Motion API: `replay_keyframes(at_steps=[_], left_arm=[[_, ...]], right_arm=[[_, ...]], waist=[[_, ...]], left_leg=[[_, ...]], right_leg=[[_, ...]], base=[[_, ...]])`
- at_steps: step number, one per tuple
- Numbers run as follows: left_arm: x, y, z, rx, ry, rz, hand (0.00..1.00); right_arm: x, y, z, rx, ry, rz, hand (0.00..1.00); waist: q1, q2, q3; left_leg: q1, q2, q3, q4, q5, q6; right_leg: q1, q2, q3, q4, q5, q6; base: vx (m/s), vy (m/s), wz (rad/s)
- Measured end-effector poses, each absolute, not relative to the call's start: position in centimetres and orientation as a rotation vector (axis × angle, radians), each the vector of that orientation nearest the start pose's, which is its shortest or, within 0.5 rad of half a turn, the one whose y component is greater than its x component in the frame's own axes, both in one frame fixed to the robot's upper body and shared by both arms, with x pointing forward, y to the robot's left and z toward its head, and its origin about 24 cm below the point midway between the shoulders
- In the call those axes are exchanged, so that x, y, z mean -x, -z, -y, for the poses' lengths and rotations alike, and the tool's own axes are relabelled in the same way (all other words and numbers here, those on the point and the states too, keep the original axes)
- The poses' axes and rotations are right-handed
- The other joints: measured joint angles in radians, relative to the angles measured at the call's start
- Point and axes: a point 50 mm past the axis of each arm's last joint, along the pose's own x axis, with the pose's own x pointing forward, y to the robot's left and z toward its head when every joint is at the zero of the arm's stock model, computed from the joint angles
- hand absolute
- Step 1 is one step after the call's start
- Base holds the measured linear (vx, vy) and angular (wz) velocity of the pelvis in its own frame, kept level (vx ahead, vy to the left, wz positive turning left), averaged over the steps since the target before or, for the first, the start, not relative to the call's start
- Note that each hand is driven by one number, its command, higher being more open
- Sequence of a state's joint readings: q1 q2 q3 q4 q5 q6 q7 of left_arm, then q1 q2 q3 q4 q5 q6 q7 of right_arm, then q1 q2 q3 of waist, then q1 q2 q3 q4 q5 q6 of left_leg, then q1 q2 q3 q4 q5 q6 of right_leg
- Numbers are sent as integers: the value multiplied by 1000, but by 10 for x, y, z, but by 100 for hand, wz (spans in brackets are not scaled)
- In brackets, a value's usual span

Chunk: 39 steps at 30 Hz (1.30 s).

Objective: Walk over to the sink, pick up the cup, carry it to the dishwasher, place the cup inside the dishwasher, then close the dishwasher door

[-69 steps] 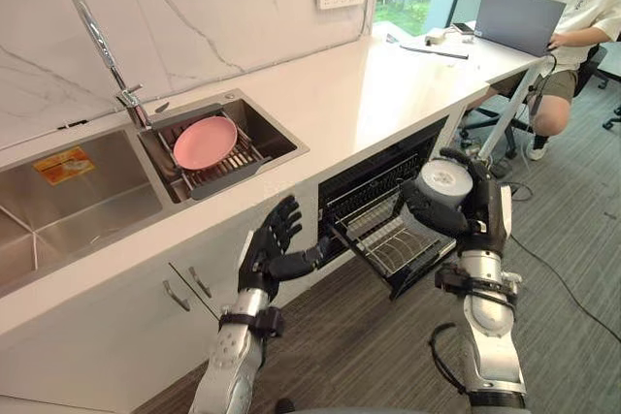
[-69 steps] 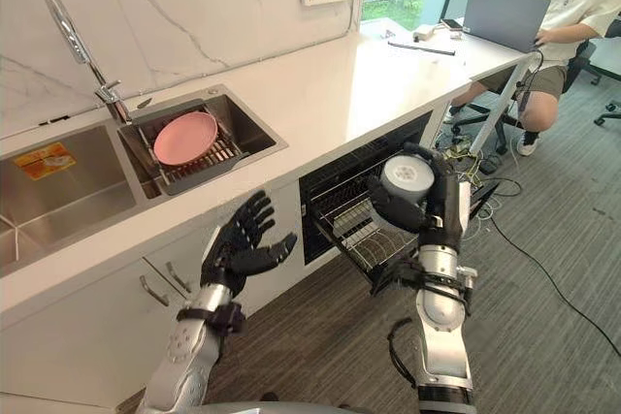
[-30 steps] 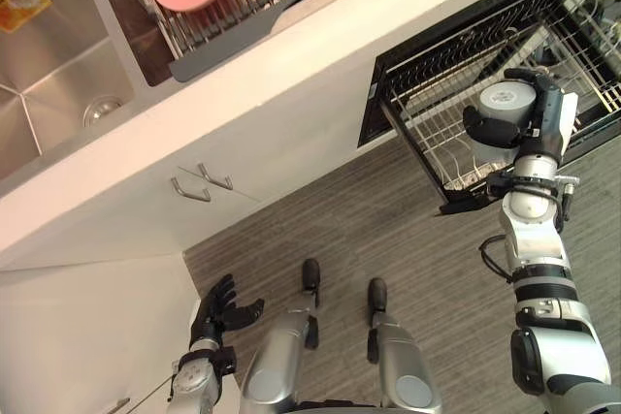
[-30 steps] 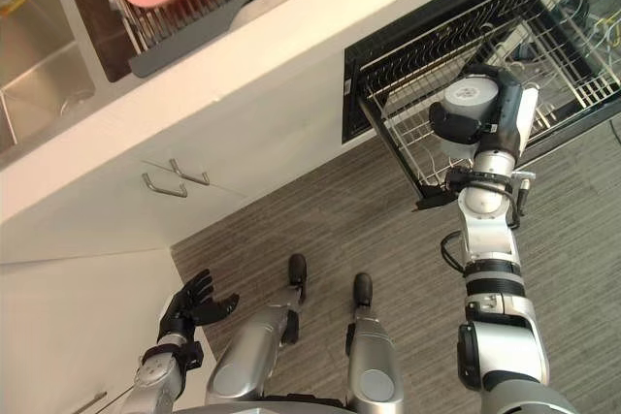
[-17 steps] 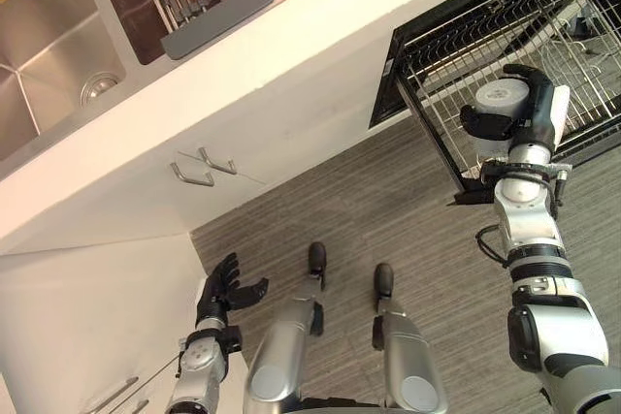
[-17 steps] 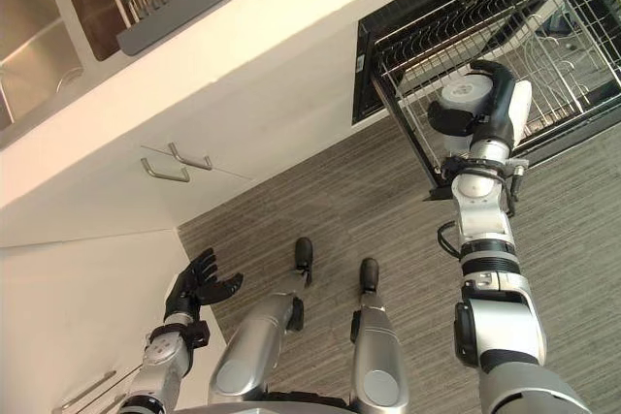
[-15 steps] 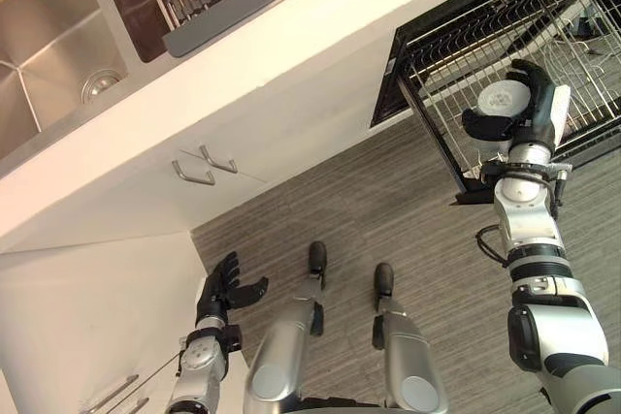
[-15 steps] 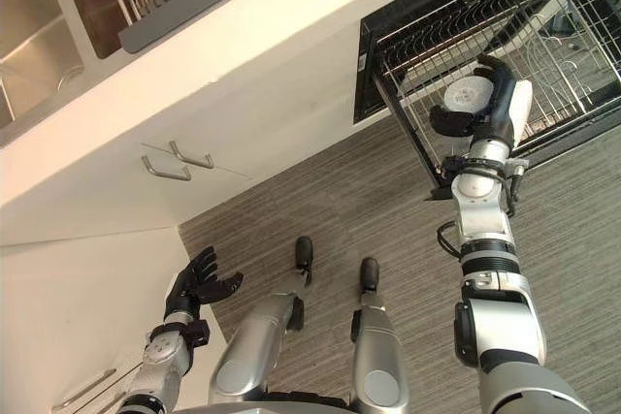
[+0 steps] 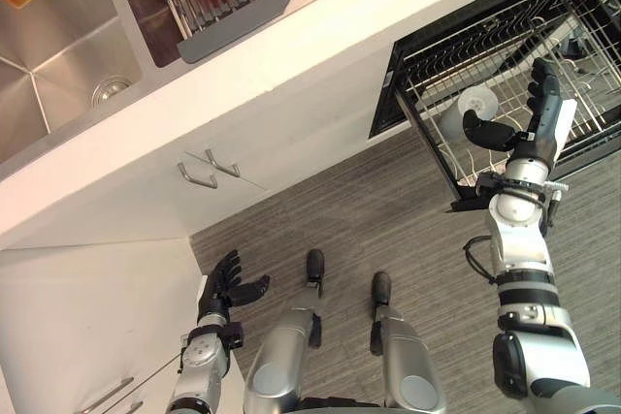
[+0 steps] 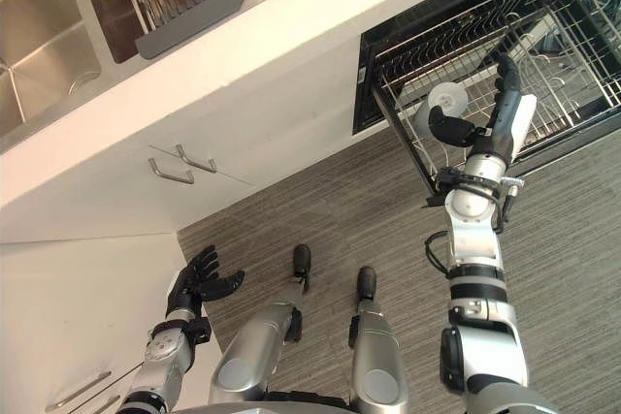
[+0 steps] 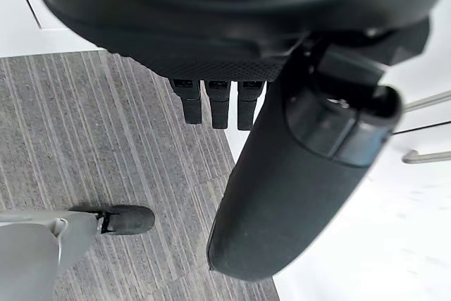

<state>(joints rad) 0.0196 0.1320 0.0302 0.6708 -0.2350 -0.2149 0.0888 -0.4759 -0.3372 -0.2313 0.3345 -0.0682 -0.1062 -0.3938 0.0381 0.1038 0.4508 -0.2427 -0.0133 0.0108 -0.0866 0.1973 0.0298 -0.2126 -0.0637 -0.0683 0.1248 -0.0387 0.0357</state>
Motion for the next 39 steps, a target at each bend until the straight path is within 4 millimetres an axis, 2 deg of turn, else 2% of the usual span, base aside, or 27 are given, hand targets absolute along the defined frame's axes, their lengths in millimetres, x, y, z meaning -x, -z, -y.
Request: replay_keyframes(at_steps=[4,8,10,13,16,20,21,23,24,26,28,29,30,31,32,33,34,36,38,39], left_arm=[[-198,86,-208,72,-257,-481,90],[-187,92,-215,77,-290,-523,90],[-176,100,-218,75,-302,-569,90],[-163,108,-218,56,-291,-622,90],[-151,114,-218,58,-295,-658,90],[-148,116,-216,81,-314,-669,90],[-145,119,-215,100,-332,-679,90],[-141,124,-211,101,-326,-711,90],[-138,125,-210,104,-328,-722,90],[-128,129,-209,107,-337,-749,90],[-125,131,-209,124,-360,-757,90],[-125,130,-210,120,-359,-757,90],[-124,130,-211,121,-360,-756,90],[-122,131,-212,114,-361,-760,90],[-122,131,-212,109,-361,-764,90],[-119,131,-218,80,-353,-774,90],[-118,131,-219,60,-337,-781,90],[-116,131,-221,29,-322,-790,90],[-116,131,-222,25,-321,-792,90],[-116,132,-221,23,-315,-795,90]], right_arm=[[-303,-134,248,207,554,372,90],[-283,-118,237,171,505,355,90],[-266,-110,234,169,469,352,90],[-246,-108,232,159,425,374,90],[-233,-106,232,173,400,383,90],[-225,-110,230,168,395,404,90],[-224,-115,228,165,391,428,90],[-222,-126,227,178,381,480,90],[-223,-128,227,182,377,491,90],[-228,-134,220,189,331,517,90],[-232,-137,212,198,286,534,90],[-233,-136,209,205,267,531,90],[-233,-136,208,211,258,527,90],[-235,-134,205,227,236,518,90],[-237,-132,203,235,220,511,90],[-242,-128,197,256,182,491,90],[-243,-123,195,263,169,470,90],[-246,-117,196,278,158,439,90],[-248,-119,200,308,150,441,90],[-250,-124,202,334,144,456,90]], waist=[[-8,-24,-11],[-21,-78,-42],[-26,-112,-82],[-31,-135,-133],[-39,-140,-188],[-41,-140,-198],[-39,-139,-201],[-52,-129,-207],[-49,-129,-208],[-20,-131,-210],[-21,-132,-209],[-23,-149,-209],[-24,-150,-208],[-26,-146,-219],[-26,-149,-224],[-38,-154,-227],[-44,-159,-227],[-53,-163,-230],[-55,-162,-233],[-59,-161,-234]], left_leg=[[27,5,-4,0,-5,-6],[66,7,-6,0,-20,-13],[94,7,-5,0,-33,-17],[131,4,-4,0,-49,-18],[152,-1,-30,0,-57,-20],[132,-14,-91,45,-68,-27],[98,-12,-69,78,-106,-17],[29,81,207,225,-155,-19],[22,94,239,247,-155,-21],[23,86,243,266,-179,-18],[28,58,244,293,-221,-2],[30,36,253,367,-265,8],[28,38,256,441,-304,15],[39,32,251,493,-396,20],[43,27,253,498,-407,27],[65,19,245,485,-415,37],[88,16,231,468,-417,38],[139,12,194,423,-416,37],[183,9,163,382,-410,35],[199,9,140,365,-404,17]], right_leg=[[37,5,-9,-18,0,-1],[91,9,-13,-46,-1,-2],[127,9,-13,-65,-2,-3],[170,7,-13,-78,-11,-5],[201,4,-39,-77,-28,-6],[234,-3,-117,-72,-46,-11],[237,-9,-150,-73,-47,-13],[256,-17,-240,-74,-57,-6],[260,-20,-248,-71,-61,-2],[264,-34,-244,-62,-70,12],[256,-78,-265,21,-131,32],[243,-123,-274,101,-193,39],[242,-140,-275,152,-221,44],[210,-173,-260,304,-272,44],[168,-193,-240,398,-274,36],[60,-211,-170,603,-231,-13],[28,-199,-135,655,-238,-9],[-4,-166,-102,643,-259,-11],[-43,-130,-74,562,-257,-8],[-74,-103,-49,480,-245,2]], base=[[26,-30,4],[51,-33,1],[70,-30,-3],[67,-25,-1],[54,-33,20],[-5,-34,60],[-47,0,95],[-26,7,115],[10,21,58],[32,97,14],[29,147,36],[34,163,35],[126,197,25],[133,143,4],[190,172,5],[161,116,12],[186,90,25],[235,2,48],[270,-43,55],[291,-95,69]])
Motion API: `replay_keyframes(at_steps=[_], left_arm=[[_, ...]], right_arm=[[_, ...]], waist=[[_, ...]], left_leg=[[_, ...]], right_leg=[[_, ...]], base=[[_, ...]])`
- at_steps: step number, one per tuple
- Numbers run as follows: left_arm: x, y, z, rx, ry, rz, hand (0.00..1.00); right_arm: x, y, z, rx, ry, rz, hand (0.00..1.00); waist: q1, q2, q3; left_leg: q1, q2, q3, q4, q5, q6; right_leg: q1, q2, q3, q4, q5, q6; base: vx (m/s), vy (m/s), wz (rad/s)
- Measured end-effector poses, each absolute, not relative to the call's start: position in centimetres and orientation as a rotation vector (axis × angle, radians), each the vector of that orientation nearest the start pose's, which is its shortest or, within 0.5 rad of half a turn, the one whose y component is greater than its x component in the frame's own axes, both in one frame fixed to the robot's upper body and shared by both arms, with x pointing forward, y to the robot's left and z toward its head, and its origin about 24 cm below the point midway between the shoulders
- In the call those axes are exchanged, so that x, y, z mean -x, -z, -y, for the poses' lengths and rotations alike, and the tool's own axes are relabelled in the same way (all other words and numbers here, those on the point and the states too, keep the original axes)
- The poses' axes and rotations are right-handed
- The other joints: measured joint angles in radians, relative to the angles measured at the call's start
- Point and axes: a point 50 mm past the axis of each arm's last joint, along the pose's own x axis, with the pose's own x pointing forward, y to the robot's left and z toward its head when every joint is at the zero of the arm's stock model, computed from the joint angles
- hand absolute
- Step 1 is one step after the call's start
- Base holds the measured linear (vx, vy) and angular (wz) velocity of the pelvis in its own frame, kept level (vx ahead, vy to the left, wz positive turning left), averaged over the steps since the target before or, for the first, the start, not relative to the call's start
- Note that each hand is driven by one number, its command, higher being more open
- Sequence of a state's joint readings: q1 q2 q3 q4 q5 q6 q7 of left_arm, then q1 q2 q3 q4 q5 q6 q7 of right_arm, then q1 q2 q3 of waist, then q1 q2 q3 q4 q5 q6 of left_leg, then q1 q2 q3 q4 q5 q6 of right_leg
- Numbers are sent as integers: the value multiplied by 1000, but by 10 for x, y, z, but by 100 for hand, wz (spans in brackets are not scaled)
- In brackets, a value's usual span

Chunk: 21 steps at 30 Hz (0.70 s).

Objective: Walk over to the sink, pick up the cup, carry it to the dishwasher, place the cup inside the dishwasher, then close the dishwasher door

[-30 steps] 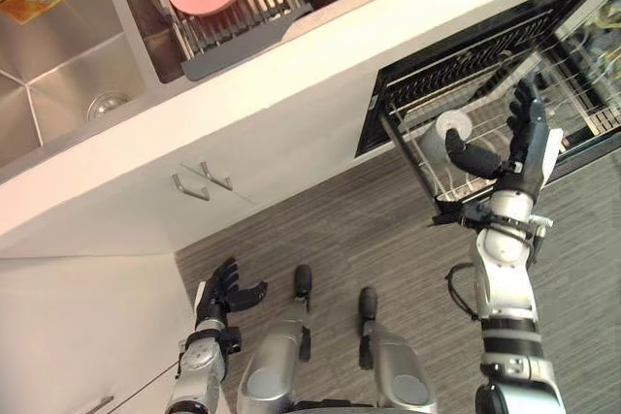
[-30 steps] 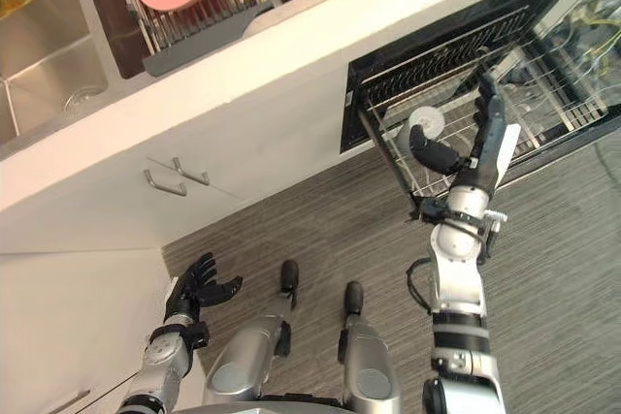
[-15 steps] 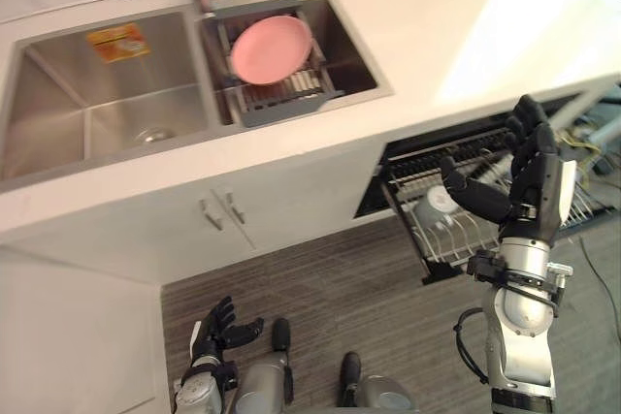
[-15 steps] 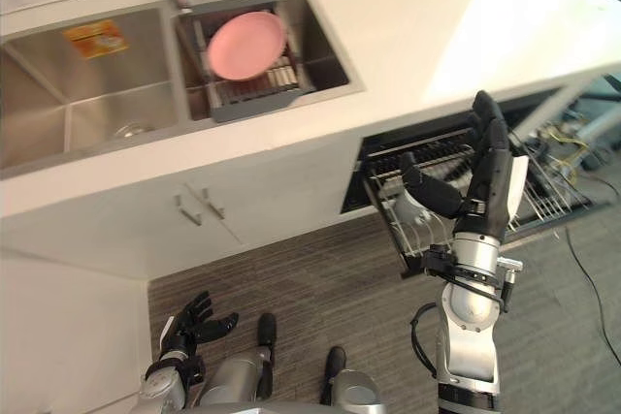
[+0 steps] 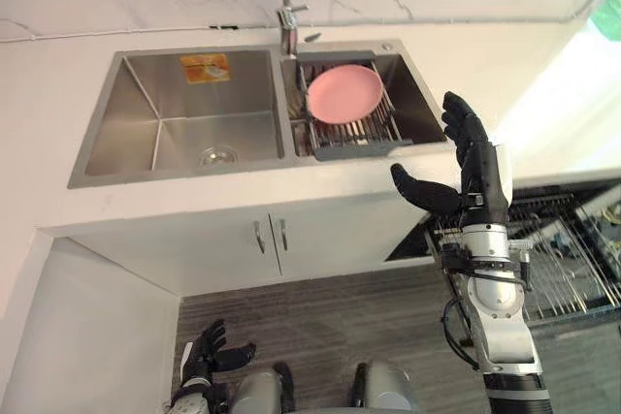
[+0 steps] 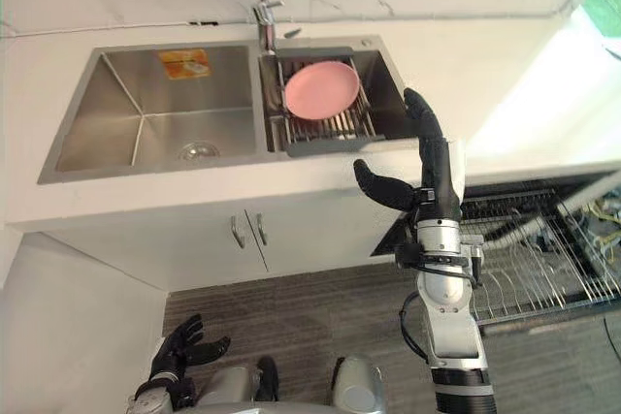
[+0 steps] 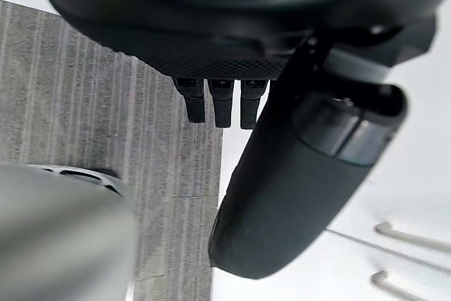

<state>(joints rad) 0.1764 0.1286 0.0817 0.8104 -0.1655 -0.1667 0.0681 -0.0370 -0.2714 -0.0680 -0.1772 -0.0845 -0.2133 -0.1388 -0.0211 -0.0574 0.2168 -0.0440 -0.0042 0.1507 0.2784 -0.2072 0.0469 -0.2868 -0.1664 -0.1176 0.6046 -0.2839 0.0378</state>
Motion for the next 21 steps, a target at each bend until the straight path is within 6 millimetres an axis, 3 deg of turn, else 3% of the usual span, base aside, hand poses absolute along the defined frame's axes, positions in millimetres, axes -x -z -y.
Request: replay_keyframes(at_steps=[2,3,4,6,7,9,12,13,14,15,17,21], left_arm=[[-114,134,-222,5,-303,-814,90],[-110,137,-220,4,-298,-838,90],[-107,140,-216,14,-295,-854,90],[-106,140,-212,21,-290,-856,90],[-108,140,-210,25,-288,-852,90],[-110,141,-201,35,-271,-848,90],[-114,139,-199,29,-259,-831,90],[-117,137,-200,25,-256,-817,90],[-119,137,-199,25,-253,-813,90],[-119,137,-199,23,-251,-813,90],[-119,136,-206,3,-255,-816,90],[-113,137,-208,0,-264,-830,90]], right_arm=[[-251,-129,206,374,141,469,90],[-250,-128,209,406,146,461,90],[-249,-124,211,413,149,437,90],[-246,-121,213,423,159,424,90],[-244,-119,215,425,170,415,90],[-236,-111,226,461,215,361,90],[-231,-116,228,452,261,387,90],[-230,-119,227,450,264,407,90],[-229,-120,228,460,264,409,90],[-227,-120,230,463,268,408,90],[-222,-112,231,462,259,373,90],[-219,-107,231,471,230,343,90]], waist=[[-17,-11,-10],[-28,1,-22],[-17,31,-50],[-21,50,-57],[-23,53,-57],[-16,56,-55],[-16,54,-53],[-16,57,-51],[-19,80,-51],[-14,85,-42],[-22,59,-42],[-21,59,-42]], left_leg=[[6,-7,-40,13,-17,-29],[6,2,-78,53,-56,-50],[1,38,-84,68,-70,-72],[-13,80,-82,120,-73,-78],[-28,93,-79,165,-72,-79],[-95,154,-37,404,-62,-122],[-125,167,-12,393,-100,-106],[-150,159,-15,291,-96,-105],[-152,159,-30,121,33,-108],[-152,163,-43,98,89,-111],[-118,119,-36,60,98,-97],[-93,81,-17,-9,118,-76]], right_leg=[[-15,35,45,-177,82,3],[-6,48,64,-184,179,13],[0,77,46,-185,177,1],[45,106,13,-222,162,-16],[64,114,3,-240,161,-19],[188,140,-10,-330,161,-32],[271,129,17,-383,161,-31],[273,120,34,-384,159,-28],[278,131,42,-384,152,-8],[290,138,52,-387,139,10],[321,100,71,-428,136,16],[326,69,98,-465,144,29]], base=[[331,-150,83],[401,-203,57],[417,-206,44],[367,-189,19],[425,-248,29],[332,-163,16],[287,15,-25],[174,118,-40],[206,187,-37],[166,184,-19],[142,155,6],[62,75,1]])
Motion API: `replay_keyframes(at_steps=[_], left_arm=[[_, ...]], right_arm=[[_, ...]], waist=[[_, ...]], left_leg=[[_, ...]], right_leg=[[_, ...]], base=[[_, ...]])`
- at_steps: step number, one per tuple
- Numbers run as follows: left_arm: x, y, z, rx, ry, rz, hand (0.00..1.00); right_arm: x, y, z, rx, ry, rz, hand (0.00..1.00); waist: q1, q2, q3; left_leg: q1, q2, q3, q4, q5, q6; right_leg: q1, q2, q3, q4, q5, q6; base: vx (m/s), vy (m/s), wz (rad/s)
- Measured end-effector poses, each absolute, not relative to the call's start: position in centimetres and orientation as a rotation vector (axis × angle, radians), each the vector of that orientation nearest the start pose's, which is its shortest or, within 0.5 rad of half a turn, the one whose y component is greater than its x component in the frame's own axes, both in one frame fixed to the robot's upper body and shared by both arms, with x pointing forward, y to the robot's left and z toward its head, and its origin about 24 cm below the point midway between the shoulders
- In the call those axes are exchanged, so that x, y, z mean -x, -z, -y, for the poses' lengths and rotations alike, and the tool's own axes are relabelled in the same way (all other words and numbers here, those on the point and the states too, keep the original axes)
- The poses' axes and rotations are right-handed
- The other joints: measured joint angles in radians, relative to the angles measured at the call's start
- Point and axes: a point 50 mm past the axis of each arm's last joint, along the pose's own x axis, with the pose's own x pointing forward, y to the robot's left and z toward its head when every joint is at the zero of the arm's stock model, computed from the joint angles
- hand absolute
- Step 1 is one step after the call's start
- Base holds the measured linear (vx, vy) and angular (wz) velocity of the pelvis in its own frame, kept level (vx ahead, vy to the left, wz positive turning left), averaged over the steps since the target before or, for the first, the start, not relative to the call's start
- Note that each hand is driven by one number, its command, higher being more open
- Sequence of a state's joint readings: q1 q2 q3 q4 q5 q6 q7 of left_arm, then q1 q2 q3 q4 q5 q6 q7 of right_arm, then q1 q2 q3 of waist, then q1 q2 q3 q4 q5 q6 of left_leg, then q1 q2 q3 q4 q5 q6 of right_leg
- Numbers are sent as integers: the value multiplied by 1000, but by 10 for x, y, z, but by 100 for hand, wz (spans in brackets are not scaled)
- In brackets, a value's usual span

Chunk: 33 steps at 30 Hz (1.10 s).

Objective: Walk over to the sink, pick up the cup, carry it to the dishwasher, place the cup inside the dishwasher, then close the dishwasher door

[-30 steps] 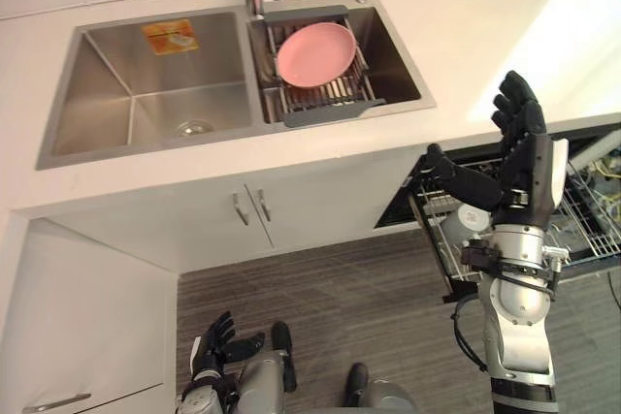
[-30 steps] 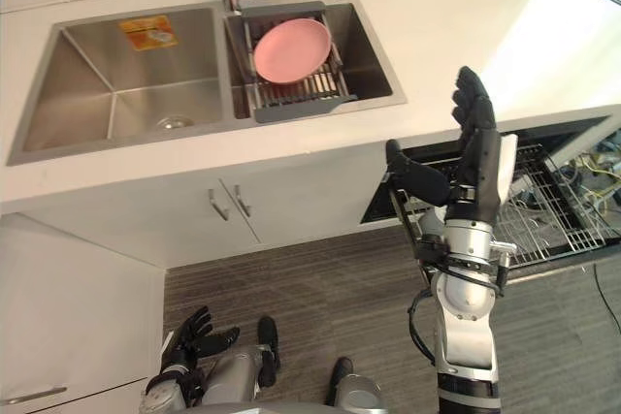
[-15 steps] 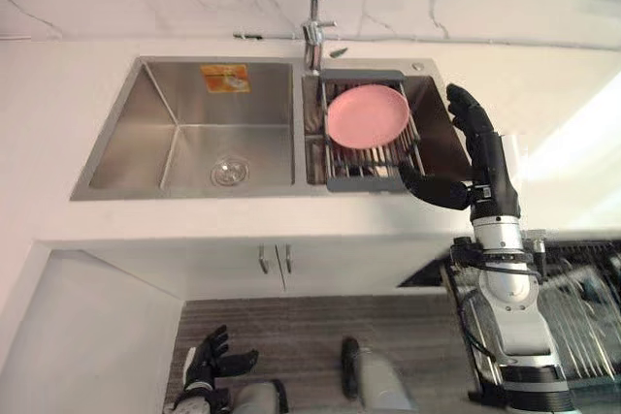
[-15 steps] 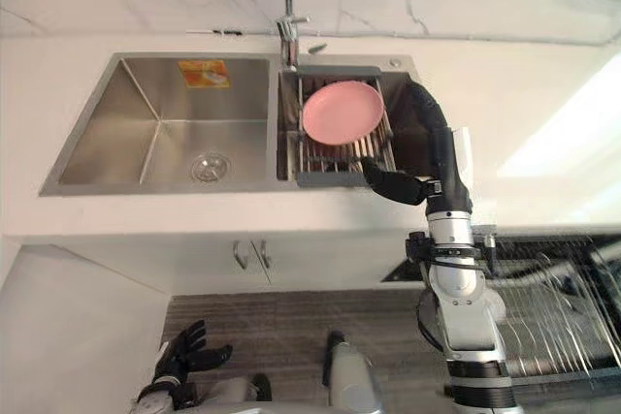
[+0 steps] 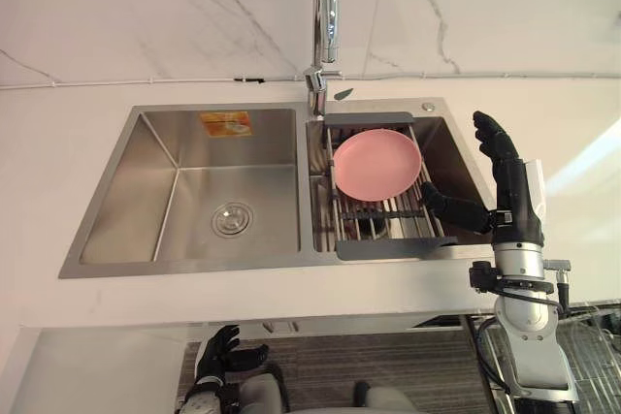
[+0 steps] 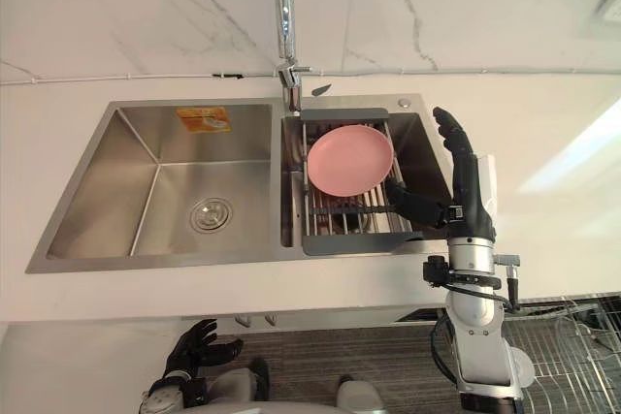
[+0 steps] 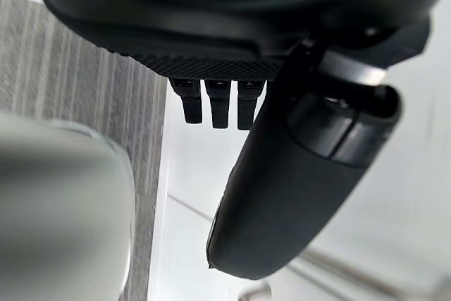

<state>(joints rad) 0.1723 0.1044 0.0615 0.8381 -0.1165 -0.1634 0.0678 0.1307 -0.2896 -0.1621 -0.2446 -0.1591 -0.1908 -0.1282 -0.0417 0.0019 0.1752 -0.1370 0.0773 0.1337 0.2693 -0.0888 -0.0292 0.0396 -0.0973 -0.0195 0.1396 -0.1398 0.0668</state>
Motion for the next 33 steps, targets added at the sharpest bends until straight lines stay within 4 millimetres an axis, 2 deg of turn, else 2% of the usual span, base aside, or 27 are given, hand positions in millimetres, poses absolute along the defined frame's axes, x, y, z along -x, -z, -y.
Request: replay_keyframes(at_steps=[5,6,12,15,18,19,25,33], left_arm=[[-109,140,-209,-20,-254,-856,90],[-98,146,-205,-34,-234,-907,90],[-98,146,-205,-34,-234,-907,90],[-98,146,-205,-34,-234,-909,90],[-99,146,-205,-34,-234,-902,90],[-101,145,-205,-34,-234,-895,90],[-97,143,-212,-51,-245,-892,90],[-80,143,-230,-94,-284,-928,90]], right_arm=[[-214,-101,235,490,234,309,90],[-208,-83,244,531,250,215,90],[-208,-82,243,528,252,211,90],[-207,-74,242,513,267,177,90],[-207,-70,240,507,284,153,90],[-208,-70,240,510,289,150,90],[-221,-80,241,587,307,189,90],[-232,-83,262,752,284,160,90]], waist=[[-6,0,0],[-28,16,-43],[-27,16,-43],[-25,14,-44],[-9,11,-47],[2,9,-48],[4,-3,-56],[6,-11,-61]], left_leg=[[38,-7,11,-60,18,-8],[112,-13,14,-328,203,-14],[117,-20,10,-338,207,-14],[142,-26,-4,-356,213,-14],[147,-28,-14,-356,213,-14],[147,-30,-19,-356,214,-13],[148,-40,-33,-356,215,-11],[141,-43,-34,-357,213,-11]], right_leg=[[12,-2,9,-19,6,9],[-24,14,19,-53,43,8],[-20,12,8,-53,43,9],[0,7,-10,-52,41,11],[10,0,-22,-53,39,14],[12,-3,-29,-53,38,16],[21,-11,-41,-58,34,23],[21,-14,-46,-71,26,28]], base=[[35,-19,-7],[0,0,0],[0,0,2],[2,3,13],[6,3,13],[-2,6,11],[-9,9,8],[0,-1,1]])
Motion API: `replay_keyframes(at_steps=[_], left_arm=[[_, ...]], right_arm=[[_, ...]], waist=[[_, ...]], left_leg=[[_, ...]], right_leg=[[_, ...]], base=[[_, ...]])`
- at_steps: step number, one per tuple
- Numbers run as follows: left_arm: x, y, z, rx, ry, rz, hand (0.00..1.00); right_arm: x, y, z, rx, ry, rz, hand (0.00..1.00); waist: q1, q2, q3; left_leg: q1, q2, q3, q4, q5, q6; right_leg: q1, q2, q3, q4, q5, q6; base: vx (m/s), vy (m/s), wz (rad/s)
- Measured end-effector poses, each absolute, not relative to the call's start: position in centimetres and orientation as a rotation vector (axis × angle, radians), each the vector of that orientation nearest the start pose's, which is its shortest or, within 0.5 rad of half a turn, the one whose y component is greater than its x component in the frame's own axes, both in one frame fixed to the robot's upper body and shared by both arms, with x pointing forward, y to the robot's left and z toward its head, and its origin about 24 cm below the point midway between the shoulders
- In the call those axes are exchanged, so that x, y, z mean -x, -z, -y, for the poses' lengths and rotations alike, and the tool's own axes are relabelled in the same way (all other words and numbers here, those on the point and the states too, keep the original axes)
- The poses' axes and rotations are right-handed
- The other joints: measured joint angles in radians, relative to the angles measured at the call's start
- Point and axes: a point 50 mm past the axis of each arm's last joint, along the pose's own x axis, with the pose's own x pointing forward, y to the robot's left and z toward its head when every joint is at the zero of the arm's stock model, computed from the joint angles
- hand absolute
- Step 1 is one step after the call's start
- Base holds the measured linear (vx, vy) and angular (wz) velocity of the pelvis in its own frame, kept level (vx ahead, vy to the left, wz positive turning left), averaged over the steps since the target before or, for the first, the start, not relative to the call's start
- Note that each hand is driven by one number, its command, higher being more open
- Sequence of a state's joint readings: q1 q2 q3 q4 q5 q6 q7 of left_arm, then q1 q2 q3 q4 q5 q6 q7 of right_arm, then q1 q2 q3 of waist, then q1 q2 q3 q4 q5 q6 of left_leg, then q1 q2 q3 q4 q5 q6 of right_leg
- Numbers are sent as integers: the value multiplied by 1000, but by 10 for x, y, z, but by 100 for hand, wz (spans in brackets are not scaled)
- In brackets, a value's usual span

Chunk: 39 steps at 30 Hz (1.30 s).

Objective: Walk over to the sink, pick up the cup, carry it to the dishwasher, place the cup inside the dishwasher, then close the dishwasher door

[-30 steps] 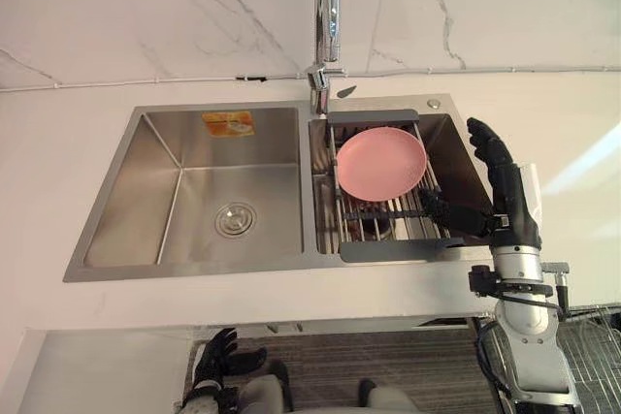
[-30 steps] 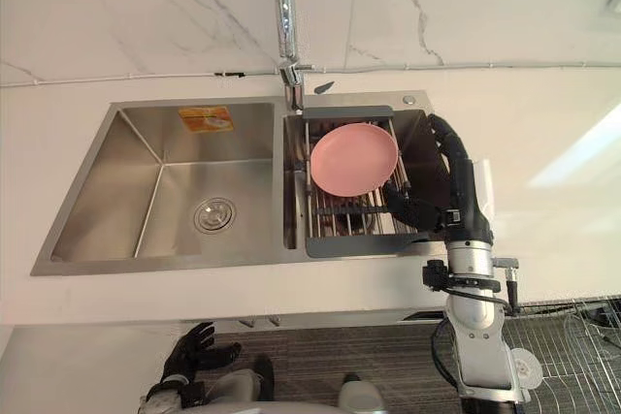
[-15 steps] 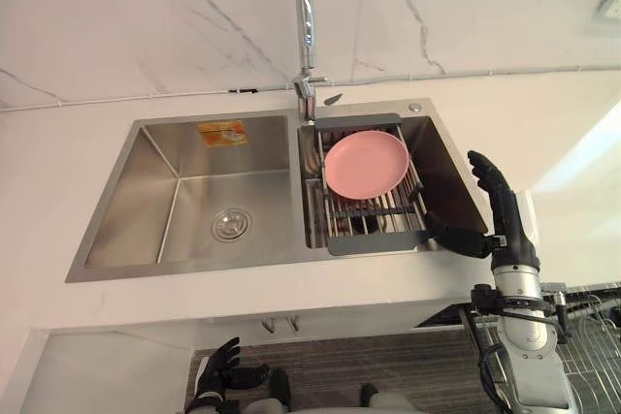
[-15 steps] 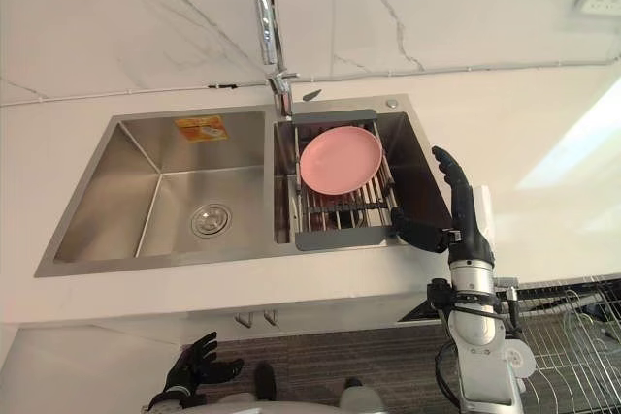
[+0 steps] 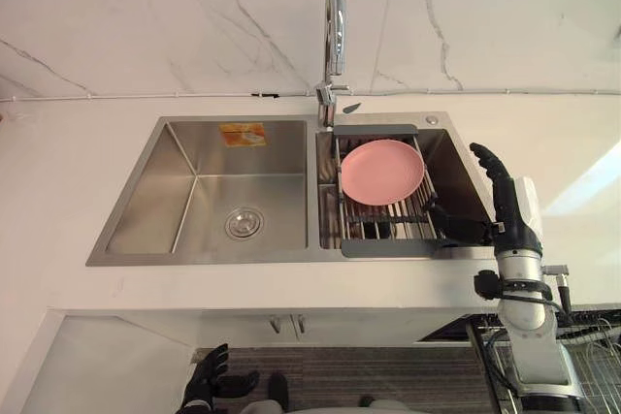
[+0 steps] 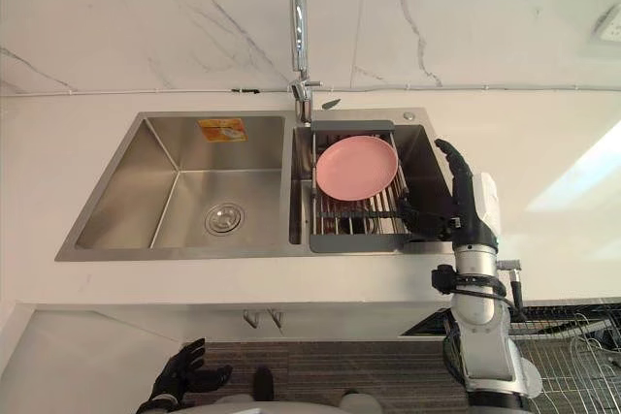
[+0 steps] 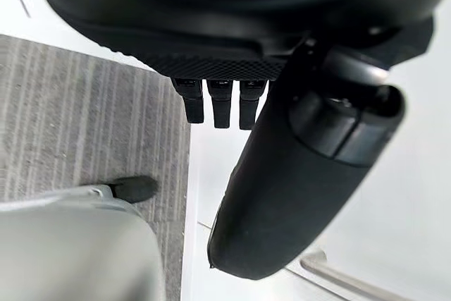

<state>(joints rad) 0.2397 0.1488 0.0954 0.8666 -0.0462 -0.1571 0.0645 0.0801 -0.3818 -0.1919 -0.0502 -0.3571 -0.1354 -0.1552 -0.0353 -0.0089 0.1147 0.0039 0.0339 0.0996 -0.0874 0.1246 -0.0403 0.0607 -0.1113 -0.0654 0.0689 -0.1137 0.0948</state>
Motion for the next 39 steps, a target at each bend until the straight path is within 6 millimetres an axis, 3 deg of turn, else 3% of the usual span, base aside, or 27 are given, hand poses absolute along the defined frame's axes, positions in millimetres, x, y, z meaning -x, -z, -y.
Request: replay_keyframes(at_steps=[10,23,37,38,39], left_arm=[[-78,140,-238,-107,-307,-916,90],[-80,140,-230,-86,-300,-902,90],[-85,140,-225,-86,-277,-894,90],[-86,140,-224,-86,-277,-889,90],[-88,139,-224,-86,-277,-885,90]], right_arm=[[-241,-80,278,902,259,104,90],[-262,-79,259,1077,171,136,90],[-285,-93,254,1168,221,184,90],[-286,-93,253,1190,220,190,30],[-287,-94,253,1196,222,194,30]], waist=[[15,-1,0],[21,-2,3],[19,-6,63],[18,-5,65],[18,-5,66]], left_leg=[[-15,-14,-12,0,-4,12],[-28,-20,-27,0,-6,14],[-50,-23,-35,1,-2,18],[-50,-24,-34,1,-2,18],[-50,-24,-34,1,-2,18]], right_leg=[[-1,-11,-16,-12,2,0],[-8,-13,-30,-8,3,1],[-31,-15,-41,2,3,2],[-31,-16,-41,2,3,2],[-32,-16,-41,2,3,2]], base=[[38,-4,5],[5,-2,3],[-2,-1,2],[0,0,0],[-30,4,-1]])
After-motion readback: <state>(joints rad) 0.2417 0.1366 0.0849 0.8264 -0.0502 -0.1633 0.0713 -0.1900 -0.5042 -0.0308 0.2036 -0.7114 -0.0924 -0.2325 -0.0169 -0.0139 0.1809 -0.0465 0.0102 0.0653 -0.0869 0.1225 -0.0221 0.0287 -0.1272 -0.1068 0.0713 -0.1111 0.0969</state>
